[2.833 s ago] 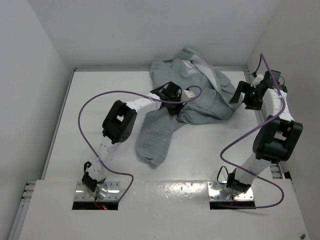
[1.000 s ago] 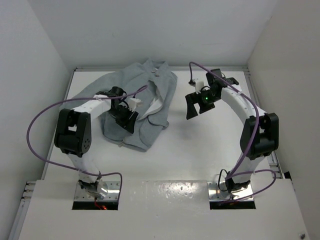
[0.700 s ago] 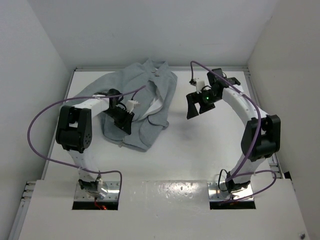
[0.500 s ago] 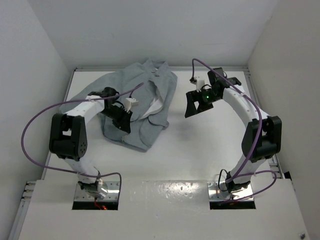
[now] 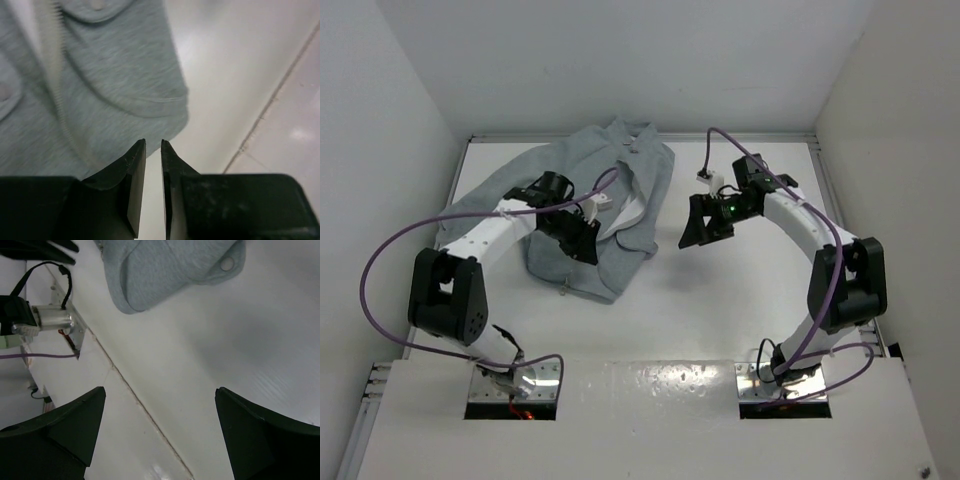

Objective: Zip up the jacket

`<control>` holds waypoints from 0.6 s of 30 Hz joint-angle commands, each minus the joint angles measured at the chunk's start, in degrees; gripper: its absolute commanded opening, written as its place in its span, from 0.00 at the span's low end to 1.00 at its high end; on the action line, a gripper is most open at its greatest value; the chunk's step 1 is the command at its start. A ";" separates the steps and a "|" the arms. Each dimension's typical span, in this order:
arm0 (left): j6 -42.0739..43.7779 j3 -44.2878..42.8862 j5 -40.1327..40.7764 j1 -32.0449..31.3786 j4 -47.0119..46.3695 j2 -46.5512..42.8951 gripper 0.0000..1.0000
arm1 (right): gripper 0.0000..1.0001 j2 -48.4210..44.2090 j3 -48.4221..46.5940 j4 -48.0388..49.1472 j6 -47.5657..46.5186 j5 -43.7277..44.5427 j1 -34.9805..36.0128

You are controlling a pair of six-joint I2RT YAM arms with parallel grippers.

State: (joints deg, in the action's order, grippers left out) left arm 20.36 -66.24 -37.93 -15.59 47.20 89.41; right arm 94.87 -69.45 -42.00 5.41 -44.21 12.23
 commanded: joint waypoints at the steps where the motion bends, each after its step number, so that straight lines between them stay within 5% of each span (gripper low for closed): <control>1: -4.80 -1.09 7.31 2.32 -2.99 -1.60 0.25 | 0.91 -1.97 -1.91 2.11 1.54 -3.69 0.87; 8: -5.86 -0.47 13.16 4.16 -3.52 3.57 0.35 | 0.93 -3.46 -1.04 2.62 -0.48 -3.70 0.95; 10: -5.86 -1.08 12.54 4.17 -3.52 6.73 0.47 | 0.93 -2.68 -2.00 0.61 -1.19 -3.69 0.95; 18: -3.93 -2.23 11.13 8.03 -4.57 12.89 0.49 | 0.95 -2.23 -4.29 -2.21 -3.04 -3.69 0.95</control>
State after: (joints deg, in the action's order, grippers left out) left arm 15.79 -66.37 -26.04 -10.00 43.77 101.62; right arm 93.80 -71.35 -43.75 3.97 -46.72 12.95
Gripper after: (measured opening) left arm 0.493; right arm 0.945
